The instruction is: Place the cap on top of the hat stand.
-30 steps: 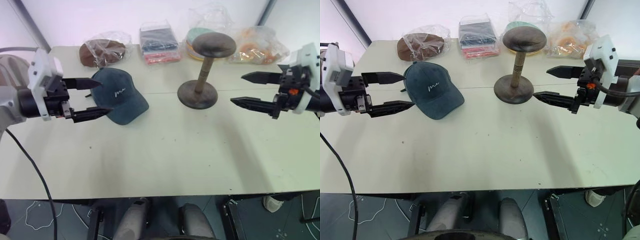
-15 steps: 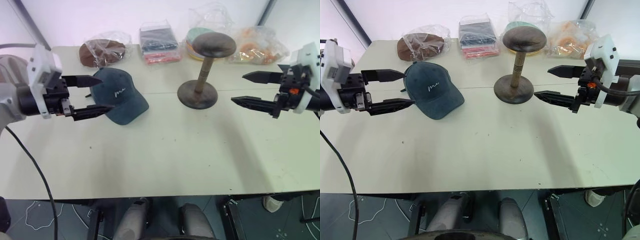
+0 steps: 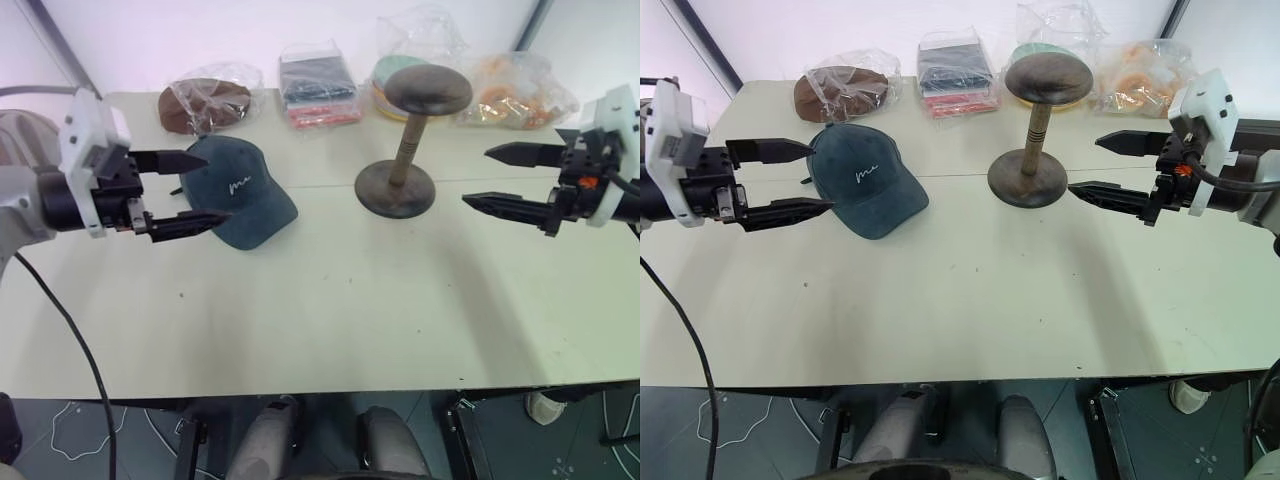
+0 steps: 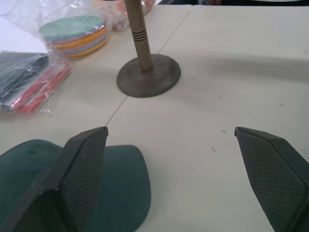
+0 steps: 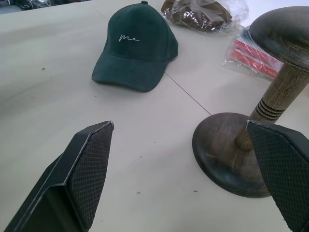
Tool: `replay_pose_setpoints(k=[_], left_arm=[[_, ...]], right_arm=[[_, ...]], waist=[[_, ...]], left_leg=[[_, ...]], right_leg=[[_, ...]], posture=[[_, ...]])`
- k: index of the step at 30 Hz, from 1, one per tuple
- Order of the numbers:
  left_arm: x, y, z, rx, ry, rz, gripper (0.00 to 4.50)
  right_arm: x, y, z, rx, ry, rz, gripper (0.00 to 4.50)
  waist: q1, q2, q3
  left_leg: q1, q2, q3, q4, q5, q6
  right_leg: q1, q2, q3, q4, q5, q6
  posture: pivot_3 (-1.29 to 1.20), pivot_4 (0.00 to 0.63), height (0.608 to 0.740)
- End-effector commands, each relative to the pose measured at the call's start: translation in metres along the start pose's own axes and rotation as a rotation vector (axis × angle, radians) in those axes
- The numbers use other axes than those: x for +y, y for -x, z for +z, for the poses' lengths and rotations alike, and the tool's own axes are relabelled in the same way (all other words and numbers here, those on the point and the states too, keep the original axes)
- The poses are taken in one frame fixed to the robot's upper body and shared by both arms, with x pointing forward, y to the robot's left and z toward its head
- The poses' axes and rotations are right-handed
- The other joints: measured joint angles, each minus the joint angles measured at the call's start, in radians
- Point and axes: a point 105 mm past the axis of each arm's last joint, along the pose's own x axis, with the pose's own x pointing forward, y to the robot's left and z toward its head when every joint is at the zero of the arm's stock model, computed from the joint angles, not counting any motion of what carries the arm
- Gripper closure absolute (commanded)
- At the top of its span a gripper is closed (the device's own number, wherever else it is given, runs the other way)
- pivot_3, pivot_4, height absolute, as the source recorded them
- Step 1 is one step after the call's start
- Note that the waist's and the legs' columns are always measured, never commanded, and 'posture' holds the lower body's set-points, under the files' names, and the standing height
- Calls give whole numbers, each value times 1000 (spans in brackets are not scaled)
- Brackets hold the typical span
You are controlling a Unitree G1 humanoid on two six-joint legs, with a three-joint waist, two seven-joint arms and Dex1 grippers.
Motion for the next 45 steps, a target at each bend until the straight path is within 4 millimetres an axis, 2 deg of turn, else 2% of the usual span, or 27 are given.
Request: replay_pose_setpoints(k=[1, 3, 6, 12, 18, 27, 32, 36, 45], left_arm=[[1, -21, -7, 35, -152, 91, 80], [1, -28, -13, 57, -190, 119, 80], [-6, -49, -37, 137, -306, 174, 80], [-16, -64, -65, 195, -384, 251, 80], [-30, -68, -92, 262, -508, 320, 80], [-27, -63, -111, 310, -606, 434, 80], [-31, -65, -142, 349, -590, 444, 80], [-32, -70, -150, 341, -592, 440, 80], [-29, -87, -154, 296, -592, 422, 80]], right_arm=[[6, -1, 11, -30, 41, 11, 0], [7, -3, 10, -31, 37, 15, 0], [11, -5, 7, -35, 23, 23, 0], [18, -9, 3, -43, 0, 30, 0], [24, -11, -2, -52, -23, 30, 0], [27, -11, -4, -59, -34, 28, 0], [27, -15, -2, -70, -33, 36, 0], [28, -17, -1, -74, -28, 42, 0], [30, -16, 1, -75, -29, 40, 0]], waist=[[3, 0, 0], [2, -1, 0], [1, -1, 0], [1, -1, 1], [3, -1, 1], [16, -1, 1], [24, -1, 1], [27, -2, 1], [27, -1, 1]], left_leg=[[0, 0, 0, 0, 0, 0], [0, 0, 0, 1, 0, 0], [-1, 0, 0, 0, 0, 0], [-1, 0, 1, 0, 0, 0], [0, 0, 1, 0, 0, 0], [0, 0, 1, 1, 0, 0], [0, 0, 1, 1, 0, 1], [0, -1, 1, 2, 0, 1], [0, -1, 0, 2, 0, 1]], right_leg=[[0, 0, 0, 0, 0, 0], [1, 0, 0, 0, 0, 0], [0, 0, 0, 0, 0, 0], [0, 0, 0, 0, 0, 0], [0, 0, 0, 0, 0, 0], [0, 0, 0, 0, 0, 0], [0, 0, 0, 0, 0, 0], [0, -1, 0, 0, 0, 0], [1, -1, -1, 0, 0, 1]], posture=[[0, 150, 740], [0, 150, 740], [0, 150, 740], [0, 150, 740], [0, 150, 740], [0, 150, 740], [0, 150, 740], [0, 150, 740], [0, 150, 740]])
